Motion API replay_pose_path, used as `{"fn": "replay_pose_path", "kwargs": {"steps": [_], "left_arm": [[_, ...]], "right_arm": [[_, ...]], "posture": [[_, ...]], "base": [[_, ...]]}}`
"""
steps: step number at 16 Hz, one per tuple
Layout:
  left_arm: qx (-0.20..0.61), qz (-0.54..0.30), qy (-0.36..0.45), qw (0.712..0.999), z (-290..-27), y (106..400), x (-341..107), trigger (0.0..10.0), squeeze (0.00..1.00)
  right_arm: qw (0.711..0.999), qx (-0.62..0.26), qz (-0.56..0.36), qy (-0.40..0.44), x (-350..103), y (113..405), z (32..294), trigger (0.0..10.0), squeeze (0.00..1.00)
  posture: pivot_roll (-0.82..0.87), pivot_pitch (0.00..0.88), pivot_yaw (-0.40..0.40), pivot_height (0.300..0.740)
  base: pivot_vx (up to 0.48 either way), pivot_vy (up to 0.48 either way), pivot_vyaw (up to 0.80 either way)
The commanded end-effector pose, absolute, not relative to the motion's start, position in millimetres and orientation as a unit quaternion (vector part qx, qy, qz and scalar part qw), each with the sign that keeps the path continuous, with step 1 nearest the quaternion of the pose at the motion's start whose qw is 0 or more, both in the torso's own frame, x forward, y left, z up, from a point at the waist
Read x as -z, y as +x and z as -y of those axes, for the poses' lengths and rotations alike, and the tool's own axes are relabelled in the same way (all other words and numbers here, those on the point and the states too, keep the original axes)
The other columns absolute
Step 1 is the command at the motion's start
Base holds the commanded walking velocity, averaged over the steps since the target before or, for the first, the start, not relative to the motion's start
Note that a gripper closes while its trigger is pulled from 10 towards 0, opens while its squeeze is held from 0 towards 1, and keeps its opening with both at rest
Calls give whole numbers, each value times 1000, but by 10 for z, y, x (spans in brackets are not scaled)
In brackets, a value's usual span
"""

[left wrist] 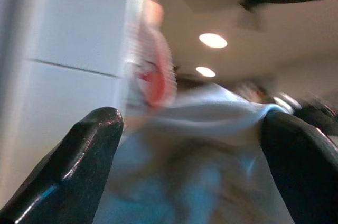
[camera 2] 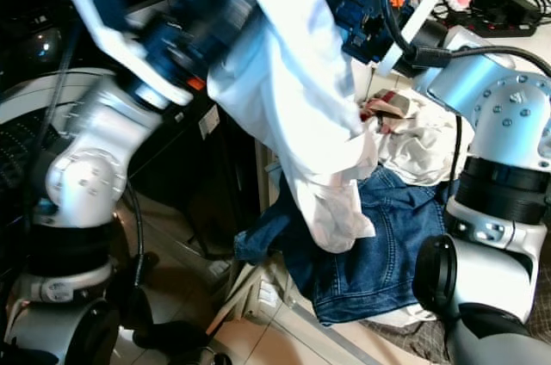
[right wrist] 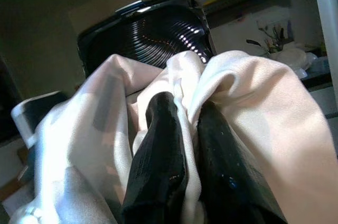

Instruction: Clothes washing

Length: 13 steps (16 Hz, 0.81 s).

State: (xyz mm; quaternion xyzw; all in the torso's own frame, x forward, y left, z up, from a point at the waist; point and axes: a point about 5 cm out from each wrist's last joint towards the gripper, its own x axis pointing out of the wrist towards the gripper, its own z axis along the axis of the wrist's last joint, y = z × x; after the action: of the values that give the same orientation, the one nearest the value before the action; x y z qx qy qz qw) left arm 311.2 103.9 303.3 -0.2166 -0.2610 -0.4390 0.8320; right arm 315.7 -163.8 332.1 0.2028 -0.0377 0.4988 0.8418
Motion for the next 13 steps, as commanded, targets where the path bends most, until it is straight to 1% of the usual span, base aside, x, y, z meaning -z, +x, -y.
{"fn": "replay_pose_path", "kwargs": {"steps": [1,2,5,6,7,8,9,10,11,12,13], "left_arm": [[403,276,-250,836,-1233,3172,-3088,10000,1000],[377,287,-273,837,-1416,3207,-3115,10000,1000],[364,301,-296,830,-1526,3214,-3160,10000,1000],[379,303,-305,819,-1514,3198,-3196,10000,1000],[422,288,-287,810,-1393,3150,-3193,10000,1000],[448,273,-271,807,-1315,3121,-3163,10000,1000],[486,239,-228,809,-1169,3077,-3055,10000,1000],[503,212,-190,816,-1055,3057,-2940,10000,1000],[519,192,-164,817,-932,3033,-2846,10000,1000],[534,182,-160,810,-849,3009,-2822,10000,0],[539,177,-159,808,-818,3002,-2807,10000,0]], "right_arm": [[844,-498,39,197,-3333,3120,1658,0,0],[847,-493,36,197,-3318,3111,1680,0,0],[848,-493,32,191,-3308,3100,1687,0,0],[850,-495,27,180,-3288,3091,1675,0,0],[848,-500,23,173,-3271,3076,1649,0,0],[846,-504,23,172,-3270,3068,1634,0,0],[842,-512,25,171,-3275,3050,1606,0,0],[838,-519,26,170,-3281,3031,1588,0,0],[833,-526,27,168,-3284,3007,1575,0,0],[831,-529,29,168,-3289,2997,1570,0,0],[830,-530,30,168,-3291,2992,1567,0,0]], "posture": [[-13,0,70,740],[-13,0,70,740],[-9,0,67,740],[-9,0,67,740],[-9,0,67,740],[-7,0,70,740],[-10,0,73,740],[-10,0,73,740],[-10,0,73,740],[-12,0,76,740],[-13,0,77,740]], "base": [[0,0,0],[0,0,0],[0,0,0],[0,0,0],[0,0,0],[0,0,0],[0,0,0],[0,0,0],[0,0,0],[0,0,0],[0,0,0]]}}
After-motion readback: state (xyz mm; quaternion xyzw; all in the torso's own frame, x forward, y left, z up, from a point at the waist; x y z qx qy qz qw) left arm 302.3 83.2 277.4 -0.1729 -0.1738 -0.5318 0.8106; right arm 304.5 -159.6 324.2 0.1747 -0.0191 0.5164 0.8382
